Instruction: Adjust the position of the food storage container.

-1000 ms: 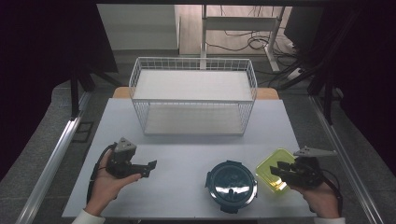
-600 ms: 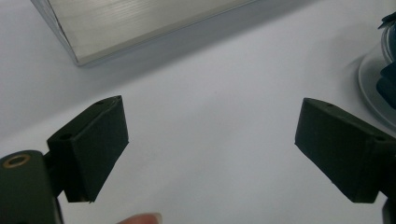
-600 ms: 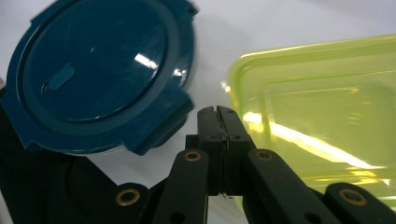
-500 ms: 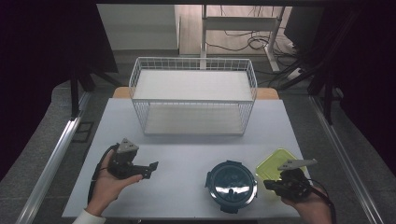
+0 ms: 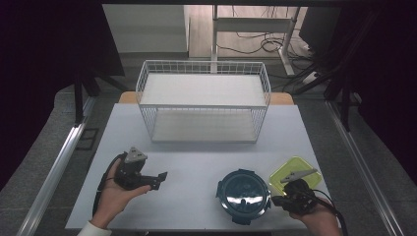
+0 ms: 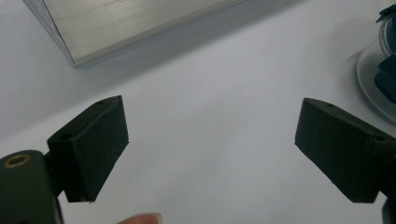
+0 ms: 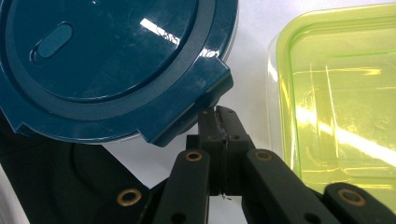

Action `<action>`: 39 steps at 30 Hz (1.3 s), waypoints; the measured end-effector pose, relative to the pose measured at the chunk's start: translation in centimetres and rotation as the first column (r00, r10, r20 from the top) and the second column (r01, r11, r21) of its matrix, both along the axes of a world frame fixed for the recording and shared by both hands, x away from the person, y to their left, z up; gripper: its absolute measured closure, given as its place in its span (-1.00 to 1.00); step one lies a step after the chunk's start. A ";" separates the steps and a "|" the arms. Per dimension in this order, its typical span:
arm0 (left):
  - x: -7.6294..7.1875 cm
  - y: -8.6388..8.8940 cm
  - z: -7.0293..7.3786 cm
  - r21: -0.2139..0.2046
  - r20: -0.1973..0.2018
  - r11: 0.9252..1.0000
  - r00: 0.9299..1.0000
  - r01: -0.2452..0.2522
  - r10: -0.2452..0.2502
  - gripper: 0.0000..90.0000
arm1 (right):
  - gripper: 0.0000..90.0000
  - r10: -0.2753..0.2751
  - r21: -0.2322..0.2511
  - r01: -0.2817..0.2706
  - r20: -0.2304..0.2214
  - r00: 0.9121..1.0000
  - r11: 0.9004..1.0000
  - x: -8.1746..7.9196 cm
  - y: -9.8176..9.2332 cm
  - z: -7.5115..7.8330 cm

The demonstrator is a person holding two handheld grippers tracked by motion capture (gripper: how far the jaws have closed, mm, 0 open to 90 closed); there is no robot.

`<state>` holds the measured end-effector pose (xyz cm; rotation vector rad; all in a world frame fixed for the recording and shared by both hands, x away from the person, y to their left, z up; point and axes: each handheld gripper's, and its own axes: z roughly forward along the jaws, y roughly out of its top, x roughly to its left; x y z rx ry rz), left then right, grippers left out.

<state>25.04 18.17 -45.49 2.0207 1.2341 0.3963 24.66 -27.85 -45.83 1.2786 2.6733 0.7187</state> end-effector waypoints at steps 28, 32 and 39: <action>0.1 0.0 0.1 0.008 0.003 1.000 1.000 0.002 -0.002 -0.79 | 0.97 0.025 -0.054 -0.025 -0.006 1.000 0.998 0.3 3.0 -0.8; 0.2 0.1 0.0 0.007 -0.001 1.000 1.000 0.000 0.000 -0.79 | 0.97 0.029 -0.057 -0.029 0.004 1.000 0.998 0.7 4.0 -0.8; 0.3 0.4 0.1 0.008 -0.003 1.000 1.000 -0.001 0.001 -0.79 | 0.97 0.050 -0.065 -0.050 0.005 0.999 0.997 1.3 5.6 -1.1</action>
